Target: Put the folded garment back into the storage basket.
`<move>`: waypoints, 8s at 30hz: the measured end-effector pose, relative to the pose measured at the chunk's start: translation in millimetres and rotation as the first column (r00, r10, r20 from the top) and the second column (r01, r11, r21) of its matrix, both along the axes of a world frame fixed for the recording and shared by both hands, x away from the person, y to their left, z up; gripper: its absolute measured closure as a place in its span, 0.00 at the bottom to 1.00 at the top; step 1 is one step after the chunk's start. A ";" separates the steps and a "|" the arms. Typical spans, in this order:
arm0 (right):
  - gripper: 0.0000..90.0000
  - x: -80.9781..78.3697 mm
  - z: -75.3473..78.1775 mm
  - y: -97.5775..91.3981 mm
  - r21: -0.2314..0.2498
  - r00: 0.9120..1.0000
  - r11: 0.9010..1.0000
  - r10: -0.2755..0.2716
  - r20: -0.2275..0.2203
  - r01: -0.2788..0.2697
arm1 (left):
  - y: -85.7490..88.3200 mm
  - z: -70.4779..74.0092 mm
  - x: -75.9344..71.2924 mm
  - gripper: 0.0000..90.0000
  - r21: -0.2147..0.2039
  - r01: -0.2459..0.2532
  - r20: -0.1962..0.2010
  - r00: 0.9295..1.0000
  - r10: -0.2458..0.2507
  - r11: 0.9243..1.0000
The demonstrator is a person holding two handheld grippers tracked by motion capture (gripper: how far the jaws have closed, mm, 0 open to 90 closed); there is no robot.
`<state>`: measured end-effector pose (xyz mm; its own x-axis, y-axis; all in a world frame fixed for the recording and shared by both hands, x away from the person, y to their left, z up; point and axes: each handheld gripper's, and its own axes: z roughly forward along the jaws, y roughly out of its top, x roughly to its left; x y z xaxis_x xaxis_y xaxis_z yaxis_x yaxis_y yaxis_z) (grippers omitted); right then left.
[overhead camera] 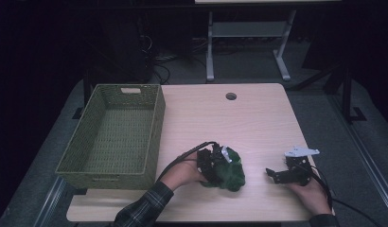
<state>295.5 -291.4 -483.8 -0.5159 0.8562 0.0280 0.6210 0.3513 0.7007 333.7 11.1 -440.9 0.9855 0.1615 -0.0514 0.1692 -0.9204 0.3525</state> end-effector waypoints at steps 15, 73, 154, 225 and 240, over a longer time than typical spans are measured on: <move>0.01 0.1 0.0 0.0 0.000 1.000 1.000 0.000 0.000 0.000 | 4.4 5.9 2.0 0.74 -0.018 -0.029 -0.049 0.998 0.028 0.999; 0.01 0.1 0.1 0.3 -0.002 1.000 1.000 -0.003 -0.001 0.003 | 146.0 168.5 37.1 0.74 -0.079 -0.367 0.092 0.923 0.373 0.927; 0.01 -0.4 0.1 1.3 -0.001 1.000 1.000 -0.011 -0.002 0.011 | 302.3 77.8 68.0 0.19 -0.032 -0.774 0.067 0.630 0.774 0.633; 0.01 -1.0 0.0 1.2 0.000 1.000 1.000 -0.015 0.001 0.015 | 55.0 14.1 -1.1 0.17 -0.309 -0.390 0.111 0.891 0.440 0.867; 0.01 -1.0 -0.1 1.1 0.000 1.000 1.000 -0.015 0.001 0.015 | 60.3 -28.3 -1.6 0.14 -0.307 -0.405 0.099 0.886 0.452 0.861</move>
<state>294.5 -290.2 -483.9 -0.5034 0.8636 0.0272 0.6253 0.3424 0.7013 332.1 71.4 -469.2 0.8197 0.5728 -0.0012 0.4439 -0.6340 0.6332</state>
